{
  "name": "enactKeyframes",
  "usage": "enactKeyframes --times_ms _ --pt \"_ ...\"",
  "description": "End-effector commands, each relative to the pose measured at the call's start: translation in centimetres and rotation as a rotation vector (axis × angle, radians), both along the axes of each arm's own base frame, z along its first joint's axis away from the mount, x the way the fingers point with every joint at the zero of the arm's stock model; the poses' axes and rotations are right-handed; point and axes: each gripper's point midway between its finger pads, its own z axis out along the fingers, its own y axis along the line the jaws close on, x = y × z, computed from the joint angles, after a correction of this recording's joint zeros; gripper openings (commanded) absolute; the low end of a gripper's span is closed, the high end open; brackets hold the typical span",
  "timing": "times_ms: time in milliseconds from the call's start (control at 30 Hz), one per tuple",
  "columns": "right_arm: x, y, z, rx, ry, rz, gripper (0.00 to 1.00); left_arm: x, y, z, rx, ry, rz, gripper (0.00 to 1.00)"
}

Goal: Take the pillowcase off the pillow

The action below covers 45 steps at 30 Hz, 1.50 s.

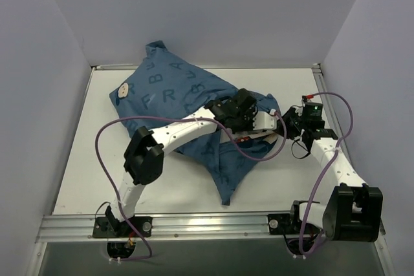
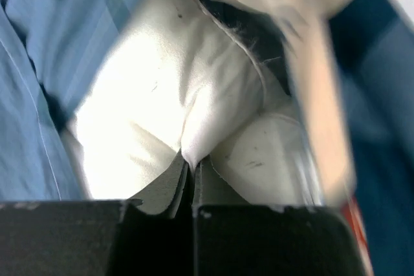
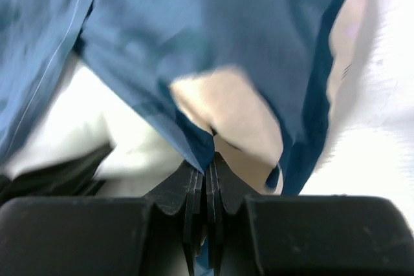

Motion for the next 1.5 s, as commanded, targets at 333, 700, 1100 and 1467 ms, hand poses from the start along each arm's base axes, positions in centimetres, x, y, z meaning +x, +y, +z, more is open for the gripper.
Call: enactKeyframes --times_ms 333,700,1100,1467 --pt "8.9 -8.7 2.2 -0.083 -0.092 -0.276 0.0 -4.3 13.9 -1.0 0.229 -0.006 0.024 0.02" --pt "13.4 -12.5 1.0 -0.076 -0.058 -0.364 0.0 -5.8 14.5 0.5 0.214 0.009 -0.003 0.02" --pt "10.7 -2.6 -0.9 -0.119 -0.045 -0.017 0.08 3.2 10.3 16.7 -0.373 0.059 0.352 0.02" --pt "5.3 3.9 14.7 -0.239 -0.332 0.233 0.74 6.2 8.5 17.6 -0.456 0.076 0.418 0.02"
